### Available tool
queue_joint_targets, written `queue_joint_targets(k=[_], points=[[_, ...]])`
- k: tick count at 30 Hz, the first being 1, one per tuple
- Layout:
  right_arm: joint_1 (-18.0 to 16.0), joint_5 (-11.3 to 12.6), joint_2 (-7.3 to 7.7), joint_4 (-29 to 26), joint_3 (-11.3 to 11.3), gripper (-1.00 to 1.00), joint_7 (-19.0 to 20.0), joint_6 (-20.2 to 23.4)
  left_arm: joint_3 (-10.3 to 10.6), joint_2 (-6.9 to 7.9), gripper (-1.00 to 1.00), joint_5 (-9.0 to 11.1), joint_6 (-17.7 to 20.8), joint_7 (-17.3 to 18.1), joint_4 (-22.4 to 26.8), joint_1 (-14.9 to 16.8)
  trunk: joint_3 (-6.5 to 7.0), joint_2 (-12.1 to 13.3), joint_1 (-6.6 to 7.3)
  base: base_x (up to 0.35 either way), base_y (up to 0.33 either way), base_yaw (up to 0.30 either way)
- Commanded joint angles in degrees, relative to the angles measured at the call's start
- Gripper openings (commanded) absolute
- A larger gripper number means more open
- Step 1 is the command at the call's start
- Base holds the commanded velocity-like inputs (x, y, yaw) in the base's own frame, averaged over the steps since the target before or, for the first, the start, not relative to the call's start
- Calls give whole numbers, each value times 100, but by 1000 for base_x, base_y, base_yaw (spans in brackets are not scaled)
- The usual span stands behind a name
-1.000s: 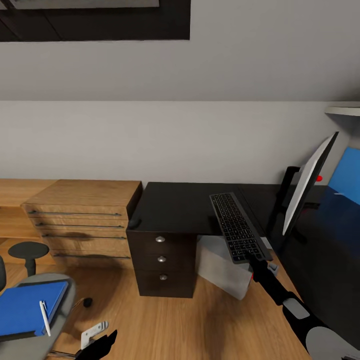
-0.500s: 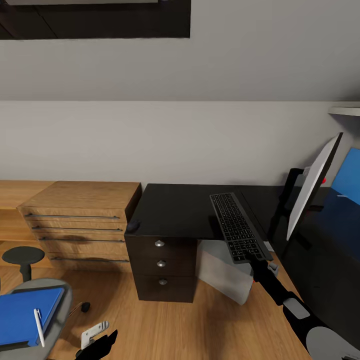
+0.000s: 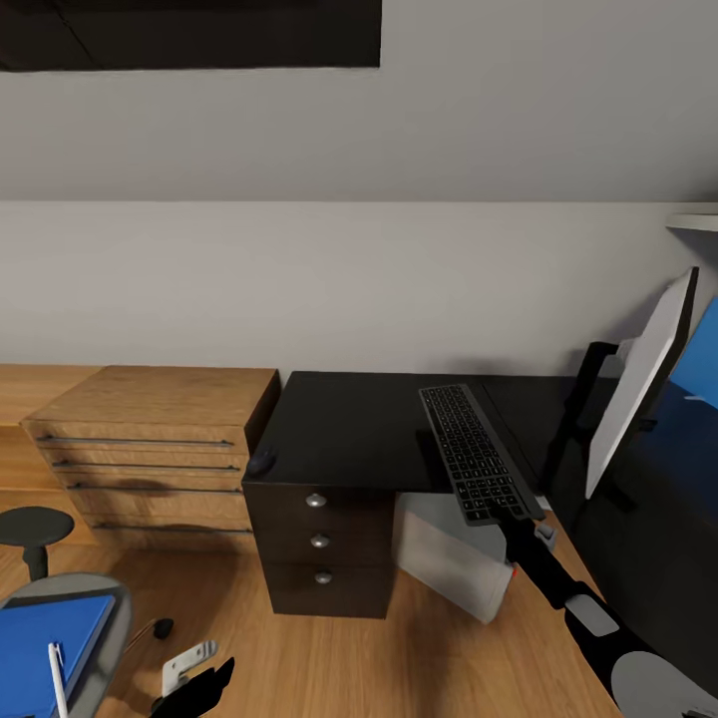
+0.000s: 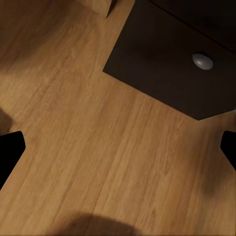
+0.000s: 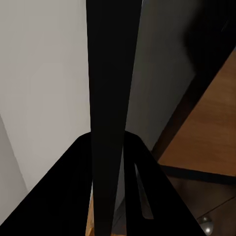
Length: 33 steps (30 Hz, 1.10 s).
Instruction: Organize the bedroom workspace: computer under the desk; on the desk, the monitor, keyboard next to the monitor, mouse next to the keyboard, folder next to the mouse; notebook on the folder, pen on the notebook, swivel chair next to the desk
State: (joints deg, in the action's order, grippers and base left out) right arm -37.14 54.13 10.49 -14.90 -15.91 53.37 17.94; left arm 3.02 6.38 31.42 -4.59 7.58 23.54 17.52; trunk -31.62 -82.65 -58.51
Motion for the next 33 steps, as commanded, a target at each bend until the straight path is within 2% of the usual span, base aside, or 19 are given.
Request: queue_joint_targets(k=[1,16,26,33], points=[[-4,54,3,5,0,-100,24,60,32,4,100,57,-24,14,-7,3,-5,-3,0,25,0,0],[-4,61,-42,20,0,-100,23,32,32,3,100,56,-25,15,-7,4,-5,-3,0,3,0,8],[-4,75,-140,93,-16,-100,-33,25,32,3,100,64,-25,15,-7,5,-5,-3,0,0,0,229],[-4,77,-144,100,-17,-100,-13,24,32,3,100,61,-25,15,-7,4,-5,-3,0,0,0,33]])
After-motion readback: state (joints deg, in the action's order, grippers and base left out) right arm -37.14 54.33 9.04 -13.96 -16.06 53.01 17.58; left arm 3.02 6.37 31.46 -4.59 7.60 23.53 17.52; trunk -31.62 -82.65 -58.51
